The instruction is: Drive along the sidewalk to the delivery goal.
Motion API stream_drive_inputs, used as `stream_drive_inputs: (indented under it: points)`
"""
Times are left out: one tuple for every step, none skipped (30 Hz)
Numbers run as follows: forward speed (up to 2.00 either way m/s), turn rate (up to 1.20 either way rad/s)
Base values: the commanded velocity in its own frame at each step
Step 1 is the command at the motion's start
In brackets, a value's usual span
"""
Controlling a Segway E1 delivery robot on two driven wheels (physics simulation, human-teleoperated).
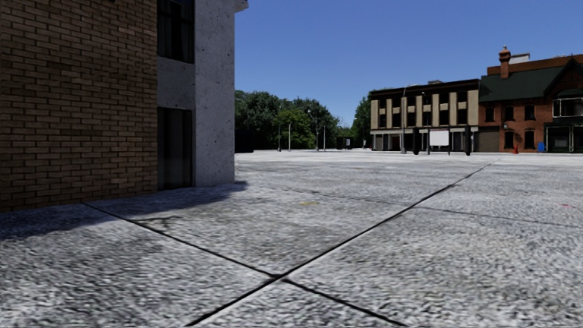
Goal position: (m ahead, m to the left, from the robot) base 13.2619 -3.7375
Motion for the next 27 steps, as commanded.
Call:
stream_drive_inputs:
  points:
    - [2.00,0.00]
    - [2.00,0.00]
    - [2.00,0.00]
    - [2.00,0.00]
    - [2.00,0.00]
    - [2.00,0.00]
    - [2.00,0.00]
    - [2.00,0.00]
    - [2.00,0.00]
    - [2.00,0.00]
    - [2.00,0.00]
    - [2.00,0.00]
    - [2.00,0.00]
    - [2.00,0.00]
    - [2.00,0.00]
    - [2.00,0.00]
    - [2.00,0.00]
    - [2.00,0.00]
    - [2.00,0.00]
    - [2.00,0.00]
    - [2.00,0.00]
    - [2.00,0.00]
    - [2.00,0.00]
    - [2.00,0.00]
    - [2.00,0.00]
    - [2.00,0.00]
    - [2.00,0.00]
